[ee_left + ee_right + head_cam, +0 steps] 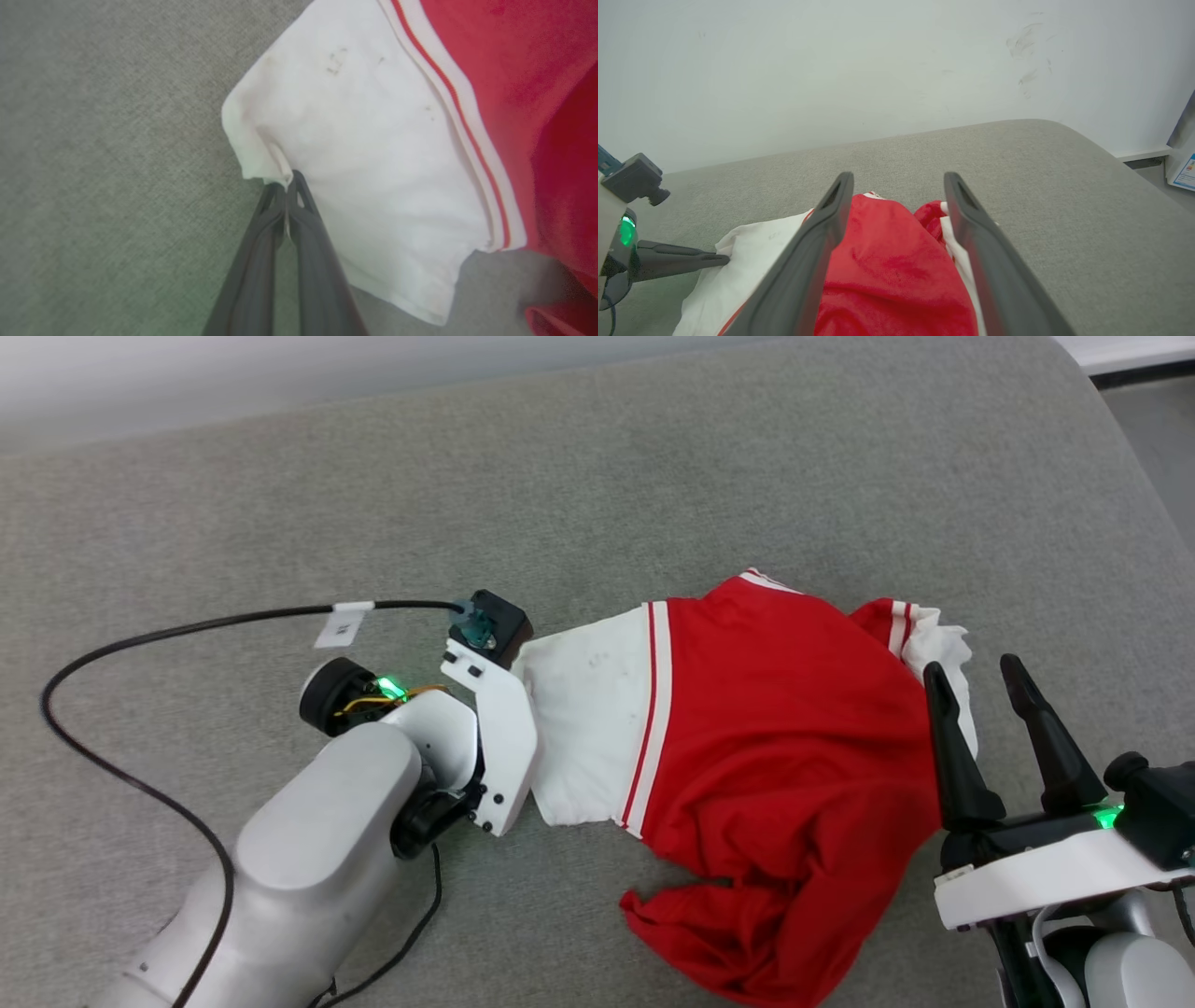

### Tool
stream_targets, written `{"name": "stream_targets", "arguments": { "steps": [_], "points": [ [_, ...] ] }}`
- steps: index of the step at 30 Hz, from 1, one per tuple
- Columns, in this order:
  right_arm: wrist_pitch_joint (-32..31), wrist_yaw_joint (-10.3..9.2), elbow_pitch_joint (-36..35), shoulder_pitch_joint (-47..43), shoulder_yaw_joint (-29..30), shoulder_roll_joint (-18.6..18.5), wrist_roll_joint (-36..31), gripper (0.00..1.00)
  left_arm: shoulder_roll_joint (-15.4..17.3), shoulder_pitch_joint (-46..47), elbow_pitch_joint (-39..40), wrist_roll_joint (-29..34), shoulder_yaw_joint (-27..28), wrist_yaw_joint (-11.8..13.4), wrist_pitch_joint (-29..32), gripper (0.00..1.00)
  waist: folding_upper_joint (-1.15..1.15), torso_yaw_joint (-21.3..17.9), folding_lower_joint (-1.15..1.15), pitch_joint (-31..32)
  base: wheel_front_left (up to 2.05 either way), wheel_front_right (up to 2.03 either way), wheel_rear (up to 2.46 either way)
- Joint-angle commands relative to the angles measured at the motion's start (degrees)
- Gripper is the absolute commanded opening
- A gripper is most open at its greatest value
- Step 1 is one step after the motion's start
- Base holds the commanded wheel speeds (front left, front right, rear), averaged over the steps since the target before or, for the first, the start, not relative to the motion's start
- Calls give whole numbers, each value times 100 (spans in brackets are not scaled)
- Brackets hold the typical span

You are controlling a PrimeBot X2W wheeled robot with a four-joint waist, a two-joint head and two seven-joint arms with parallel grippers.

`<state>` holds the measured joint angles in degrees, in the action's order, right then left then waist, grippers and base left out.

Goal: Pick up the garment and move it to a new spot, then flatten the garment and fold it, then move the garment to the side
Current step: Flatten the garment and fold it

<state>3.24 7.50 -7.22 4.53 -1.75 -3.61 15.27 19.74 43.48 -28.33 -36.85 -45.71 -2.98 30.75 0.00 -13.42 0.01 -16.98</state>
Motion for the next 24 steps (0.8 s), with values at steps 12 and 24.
{"name": "stream_targets", "arguments": {
  "steps": [12,24],
  "points": [
    [-234,-2,-103,-220,256,-36,-65,100,904,-1108,1777,55,635,858,-1118,0,0,757,-1,561,0,0,0],
    [-522,-2,-189,-512,469,-36,-51,100,1313,-3367,2828,-622,1392,2057,-1786,0,0,1142,-1,915,0,0,0]
  ]
}}
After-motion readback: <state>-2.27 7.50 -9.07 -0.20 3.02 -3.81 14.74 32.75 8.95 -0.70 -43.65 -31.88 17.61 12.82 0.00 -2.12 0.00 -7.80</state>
